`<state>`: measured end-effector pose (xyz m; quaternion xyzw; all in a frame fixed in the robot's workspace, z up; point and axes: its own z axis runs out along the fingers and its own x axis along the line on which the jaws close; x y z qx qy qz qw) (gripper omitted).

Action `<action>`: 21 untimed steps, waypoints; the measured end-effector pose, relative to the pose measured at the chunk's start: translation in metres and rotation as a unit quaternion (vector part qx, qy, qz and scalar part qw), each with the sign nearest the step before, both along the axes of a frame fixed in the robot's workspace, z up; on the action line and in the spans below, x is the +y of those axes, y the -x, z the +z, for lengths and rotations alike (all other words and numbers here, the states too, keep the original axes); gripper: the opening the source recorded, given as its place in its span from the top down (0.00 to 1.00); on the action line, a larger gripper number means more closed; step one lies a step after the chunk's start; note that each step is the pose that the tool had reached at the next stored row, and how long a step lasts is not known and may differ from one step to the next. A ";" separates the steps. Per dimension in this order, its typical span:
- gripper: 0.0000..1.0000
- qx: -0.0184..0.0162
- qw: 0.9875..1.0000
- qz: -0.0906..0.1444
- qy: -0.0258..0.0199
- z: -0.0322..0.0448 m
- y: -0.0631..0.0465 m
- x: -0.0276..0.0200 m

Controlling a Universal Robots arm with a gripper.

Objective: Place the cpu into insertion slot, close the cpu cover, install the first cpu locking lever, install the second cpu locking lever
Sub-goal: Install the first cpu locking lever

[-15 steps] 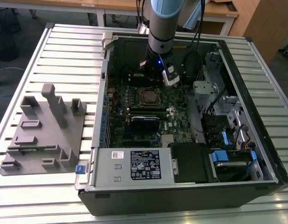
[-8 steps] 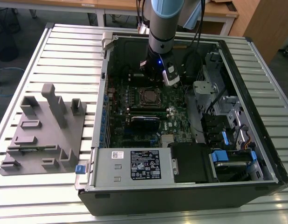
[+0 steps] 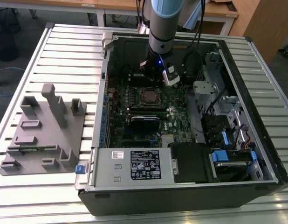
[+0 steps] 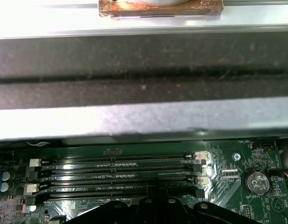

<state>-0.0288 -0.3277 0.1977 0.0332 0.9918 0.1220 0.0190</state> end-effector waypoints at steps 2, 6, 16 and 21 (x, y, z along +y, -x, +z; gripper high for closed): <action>0.90 0.000 1.000 -0.001 0.000 -0.0001 0.000 0.0000; 0.90 0.000 1.000 -0.001 0.002 -0.0002 0.000 0.0000; 0.90 0.000 1.000 -0.001 0.003 -0.0008 0.000 0.0001; 0.90 0.000 1.000 -0.001 0.003 -0.0008 -0.002 0.0005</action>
